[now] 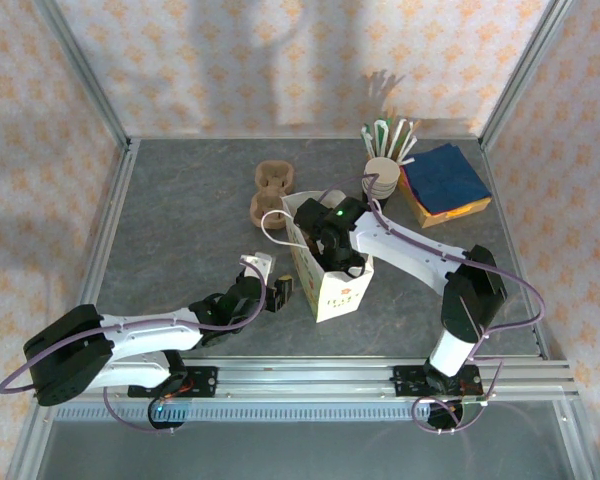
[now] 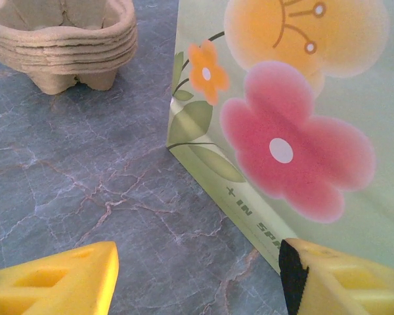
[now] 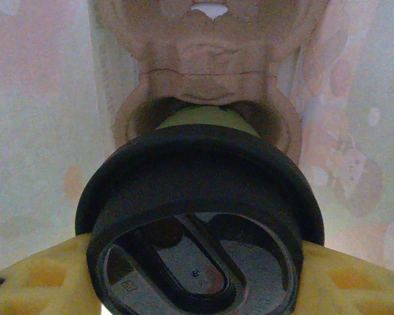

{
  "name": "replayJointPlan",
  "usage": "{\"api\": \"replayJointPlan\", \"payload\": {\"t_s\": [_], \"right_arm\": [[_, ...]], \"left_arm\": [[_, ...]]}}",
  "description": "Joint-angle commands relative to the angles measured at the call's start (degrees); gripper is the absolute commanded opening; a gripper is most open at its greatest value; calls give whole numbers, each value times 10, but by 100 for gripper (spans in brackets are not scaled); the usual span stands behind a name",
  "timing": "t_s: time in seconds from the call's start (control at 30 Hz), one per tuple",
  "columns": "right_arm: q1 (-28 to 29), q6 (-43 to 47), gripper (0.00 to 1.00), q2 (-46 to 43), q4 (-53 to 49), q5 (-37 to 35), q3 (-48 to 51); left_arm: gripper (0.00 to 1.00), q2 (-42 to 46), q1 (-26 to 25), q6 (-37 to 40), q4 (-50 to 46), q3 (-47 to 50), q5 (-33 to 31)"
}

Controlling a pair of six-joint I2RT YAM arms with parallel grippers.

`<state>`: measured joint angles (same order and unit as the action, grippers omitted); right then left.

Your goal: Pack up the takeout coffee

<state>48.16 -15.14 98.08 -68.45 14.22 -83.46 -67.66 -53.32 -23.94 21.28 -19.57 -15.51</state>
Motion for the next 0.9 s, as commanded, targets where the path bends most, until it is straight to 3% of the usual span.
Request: {"api": "replayJointPlan", "payload": {"t_s": [0.0,0.27,0.43,0.87], "right_arm": [[2,0,53,46,43,17,34],[2,-5,62,39,36,4,18],[4,-6,72,33,30,-3,8],[6,-10,82,16,15,-18,-16]], "left_arm": [[67,-1,-5,-3,-1,-6,-15],[67,3,-5,-4,-3,-5,-16],[67,9,-5,-7,-2,0,-17],[68,17,-5,-6,-2,5,-22]]}}
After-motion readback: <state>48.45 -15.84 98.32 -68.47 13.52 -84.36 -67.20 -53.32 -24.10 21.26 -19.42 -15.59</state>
